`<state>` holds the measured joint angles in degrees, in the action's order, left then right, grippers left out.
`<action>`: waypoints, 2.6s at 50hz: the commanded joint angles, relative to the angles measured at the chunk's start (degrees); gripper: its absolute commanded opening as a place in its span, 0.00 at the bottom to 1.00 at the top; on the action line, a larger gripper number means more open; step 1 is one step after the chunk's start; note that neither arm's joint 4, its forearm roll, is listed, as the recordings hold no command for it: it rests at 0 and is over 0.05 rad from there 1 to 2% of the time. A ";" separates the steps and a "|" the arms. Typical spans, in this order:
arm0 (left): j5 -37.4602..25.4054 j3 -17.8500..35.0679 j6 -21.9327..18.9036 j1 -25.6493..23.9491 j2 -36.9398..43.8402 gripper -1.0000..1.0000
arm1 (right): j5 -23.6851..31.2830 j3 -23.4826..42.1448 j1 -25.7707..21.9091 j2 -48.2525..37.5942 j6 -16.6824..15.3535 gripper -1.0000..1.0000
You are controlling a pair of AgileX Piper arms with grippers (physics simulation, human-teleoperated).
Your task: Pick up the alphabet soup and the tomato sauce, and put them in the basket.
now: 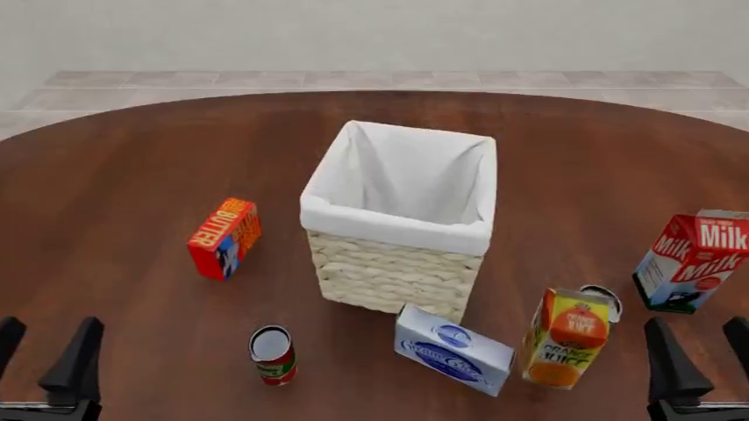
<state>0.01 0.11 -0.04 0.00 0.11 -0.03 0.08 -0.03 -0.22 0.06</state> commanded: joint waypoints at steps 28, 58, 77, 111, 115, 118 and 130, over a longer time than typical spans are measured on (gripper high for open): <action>0.50 0.36 -0.46 0.21 0.15 1.00 | 1.66 1.72 -1.20 -0.09 -1.77 1.00; 0.81 0.48 0.03 0.27 -0.08 1.00 | 15.03 18.51 -1.46 -1.75 -2.12 1.00; 0.84 0.64 0.60 0.21 -0.08 1.00 | 18.64 27.92 -2.51 -7.39 -4.00 1.00; 0.44 0.32 0.61 -0.21 -0.09 1.00 | 25.72 50.27 -6.77 -28.50 -4.04 1.00; 0.44 0.33 0.68 -0.21 -0.09 1.00 | 27.75 53.00 -7.29 -29.80 -3.72 1.00; 0.19 0.24 0.39 -0.23 -0.09 1.00 | 28.77 54.24 -7.68 -30.52 -4.30 1.00; 0.02 0.23 0.79 -0.31 -0.07 1.00 | 31.28 56.62 -8.87 -34.57 -3.06 1.00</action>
<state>0.15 0.36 0.56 -0.29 0.04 28.43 53.20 -7.85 -31.22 -3.73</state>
